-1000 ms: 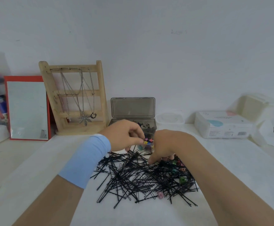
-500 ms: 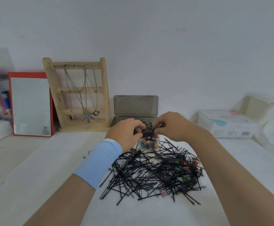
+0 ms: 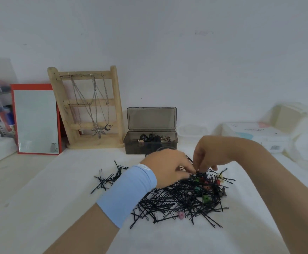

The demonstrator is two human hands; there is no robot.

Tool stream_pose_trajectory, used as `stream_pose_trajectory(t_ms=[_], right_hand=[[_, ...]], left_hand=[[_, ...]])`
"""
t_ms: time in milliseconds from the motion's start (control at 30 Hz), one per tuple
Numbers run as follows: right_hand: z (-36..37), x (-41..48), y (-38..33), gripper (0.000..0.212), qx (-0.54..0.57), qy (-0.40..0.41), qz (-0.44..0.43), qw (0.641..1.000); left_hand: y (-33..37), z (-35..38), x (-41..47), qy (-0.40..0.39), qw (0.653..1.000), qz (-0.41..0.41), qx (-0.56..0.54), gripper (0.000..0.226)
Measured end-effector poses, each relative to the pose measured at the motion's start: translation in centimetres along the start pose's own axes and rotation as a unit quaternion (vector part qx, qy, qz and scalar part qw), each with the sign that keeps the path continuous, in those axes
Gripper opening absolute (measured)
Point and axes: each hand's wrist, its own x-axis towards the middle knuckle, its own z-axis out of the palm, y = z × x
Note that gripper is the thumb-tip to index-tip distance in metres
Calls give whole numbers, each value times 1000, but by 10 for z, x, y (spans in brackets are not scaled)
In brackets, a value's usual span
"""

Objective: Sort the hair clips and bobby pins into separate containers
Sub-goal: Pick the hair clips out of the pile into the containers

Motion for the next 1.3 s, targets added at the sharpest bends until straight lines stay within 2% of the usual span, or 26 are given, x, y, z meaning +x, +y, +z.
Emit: stream_pose_trajectory(t_ms=[100,333,500,600,867,967,1067,1167,1233,1300], right_hand=[[11,-2,8,15,-4,-37,27,999],[13,-4,12,9,-19,-38,36,998],[16,2,4,19,-58,-20,50,997],[15,0,6,22,-52,-20,57,997],[1,-12,20,1,27,33,58,997],[-1,-15,21,4,44,30,62,997],[3,-12,19,7,60,43,43,996],[6,-6,15,12,98,98,15,990],[10,1,10,11,104,155,-5,982],[15,11,4,8,104,213,-33,971]], left_hand=[[6,7,2,-104,992,7,72,37],[1,-5,-7,-120,989,-64,50,32],[10,3,13,-56,996,-55,42,19],[15,12,24,-54,997,-44,26,22],[5,26,30,-14,999,-21,21,24],[7,29,31,-16,999,-25,15,23],[9,28,32,2,1000,-22,9,13],[1,11,27,49,996,-46,-55,8],[-12,-6,21,107,985,-76,-115,10],[-28,-19,13,173,974,-108,-97,10]])
